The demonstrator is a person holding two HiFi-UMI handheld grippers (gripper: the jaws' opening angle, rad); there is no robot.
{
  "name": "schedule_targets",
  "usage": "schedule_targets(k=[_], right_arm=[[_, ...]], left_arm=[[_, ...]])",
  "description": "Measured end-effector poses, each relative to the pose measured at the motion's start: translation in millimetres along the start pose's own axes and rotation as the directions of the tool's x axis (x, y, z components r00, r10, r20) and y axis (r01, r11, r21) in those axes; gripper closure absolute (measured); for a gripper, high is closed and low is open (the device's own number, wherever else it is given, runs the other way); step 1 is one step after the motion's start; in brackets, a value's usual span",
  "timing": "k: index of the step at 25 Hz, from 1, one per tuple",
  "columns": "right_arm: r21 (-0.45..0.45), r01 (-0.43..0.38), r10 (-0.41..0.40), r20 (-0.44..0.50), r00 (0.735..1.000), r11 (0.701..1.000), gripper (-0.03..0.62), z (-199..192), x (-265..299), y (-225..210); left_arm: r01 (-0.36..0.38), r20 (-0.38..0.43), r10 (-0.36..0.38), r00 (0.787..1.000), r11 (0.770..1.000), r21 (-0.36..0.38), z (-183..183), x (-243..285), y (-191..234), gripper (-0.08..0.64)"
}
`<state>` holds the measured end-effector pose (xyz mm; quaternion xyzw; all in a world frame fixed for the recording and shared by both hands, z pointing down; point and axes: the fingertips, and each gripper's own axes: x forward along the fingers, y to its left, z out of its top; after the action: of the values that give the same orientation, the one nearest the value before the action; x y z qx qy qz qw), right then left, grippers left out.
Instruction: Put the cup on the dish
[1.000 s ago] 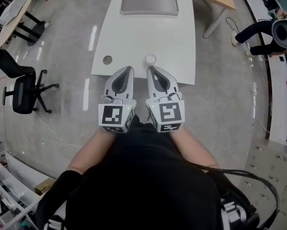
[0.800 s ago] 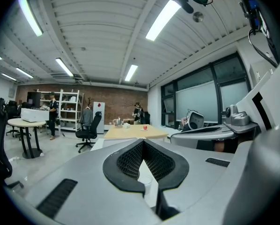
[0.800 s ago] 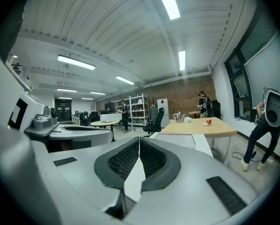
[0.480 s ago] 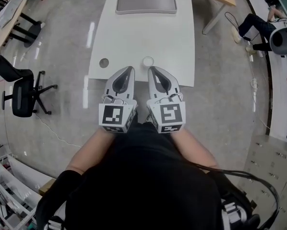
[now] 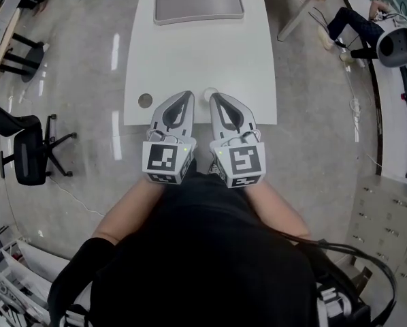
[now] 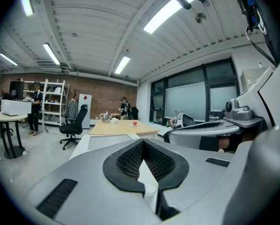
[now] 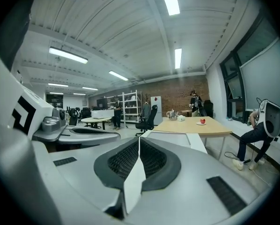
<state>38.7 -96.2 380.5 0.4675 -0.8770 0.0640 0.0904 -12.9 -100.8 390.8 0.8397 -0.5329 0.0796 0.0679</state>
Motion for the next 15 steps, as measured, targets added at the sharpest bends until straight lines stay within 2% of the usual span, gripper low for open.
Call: schedule_targets(k=[9, 15], right_arm=[[-0.024, 0.077, -0.078, -0.064, 0.995, 0.997, 0.577, -12.2, 54.0, -1.8], [-0.019, 0.124, -0.125, -0.129, 0.984, 0.992, 0.577, -38.6, 85.1, -0.9]], left_arm=[[0.114, -0.026, -0.114, 0.993, 0.993, 0.008, -14.7, 41.4, 44.0, 0.554], [0.189, -0.047, -0.189, 0.981, 0.982, -0.006, -36.8, 64.9, 66.4, 0.554]])
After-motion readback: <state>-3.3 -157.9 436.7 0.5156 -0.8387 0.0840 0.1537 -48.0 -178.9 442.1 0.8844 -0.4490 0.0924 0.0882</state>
